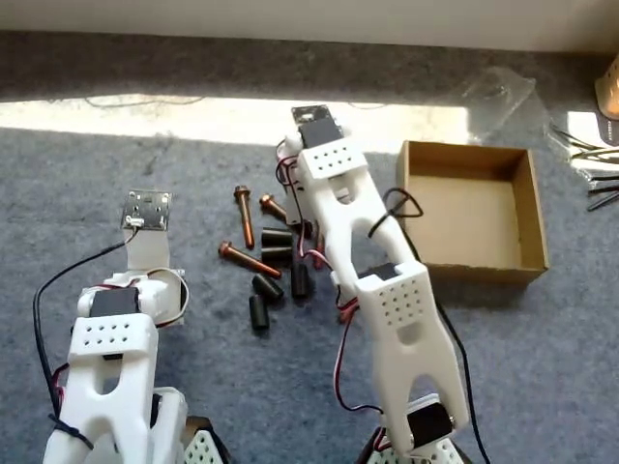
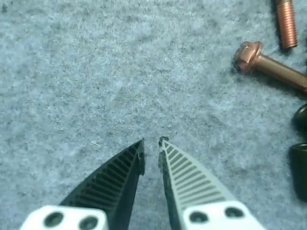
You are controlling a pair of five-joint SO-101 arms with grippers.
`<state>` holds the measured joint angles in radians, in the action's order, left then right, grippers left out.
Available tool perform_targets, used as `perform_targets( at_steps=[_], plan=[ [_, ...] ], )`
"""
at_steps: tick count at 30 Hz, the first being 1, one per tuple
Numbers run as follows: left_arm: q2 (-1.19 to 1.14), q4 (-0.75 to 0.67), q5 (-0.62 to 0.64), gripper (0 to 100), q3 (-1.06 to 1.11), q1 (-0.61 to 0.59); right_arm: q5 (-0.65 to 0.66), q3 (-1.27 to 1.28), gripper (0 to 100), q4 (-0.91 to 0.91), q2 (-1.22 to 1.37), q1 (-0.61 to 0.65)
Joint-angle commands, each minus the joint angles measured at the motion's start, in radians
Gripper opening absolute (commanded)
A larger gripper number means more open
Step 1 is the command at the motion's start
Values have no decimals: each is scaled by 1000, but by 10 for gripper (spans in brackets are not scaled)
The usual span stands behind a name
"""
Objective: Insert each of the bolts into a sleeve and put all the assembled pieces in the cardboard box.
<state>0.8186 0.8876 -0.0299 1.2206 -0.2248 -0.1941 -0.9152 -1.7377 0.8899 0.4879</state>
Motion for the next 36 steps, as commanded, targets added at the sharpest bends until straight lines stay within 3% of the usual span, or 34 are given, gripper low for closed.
perform_targets(
  at_steps=[1,20,29,36],
  plan=[
    [-2,-17,3,66,-18,-7,-2,-79,195,-1,12,4],
    [-2,-17,3,66,-16,-7,-11,-378,193,-4,266,-51],
    [-2,-17,3,66,-16,-7,-11,-406,49,-7,286,-53],
    [-2,-17,3,66,-16,-7,-3,-406,27,-8,285,-65]
  ],
)
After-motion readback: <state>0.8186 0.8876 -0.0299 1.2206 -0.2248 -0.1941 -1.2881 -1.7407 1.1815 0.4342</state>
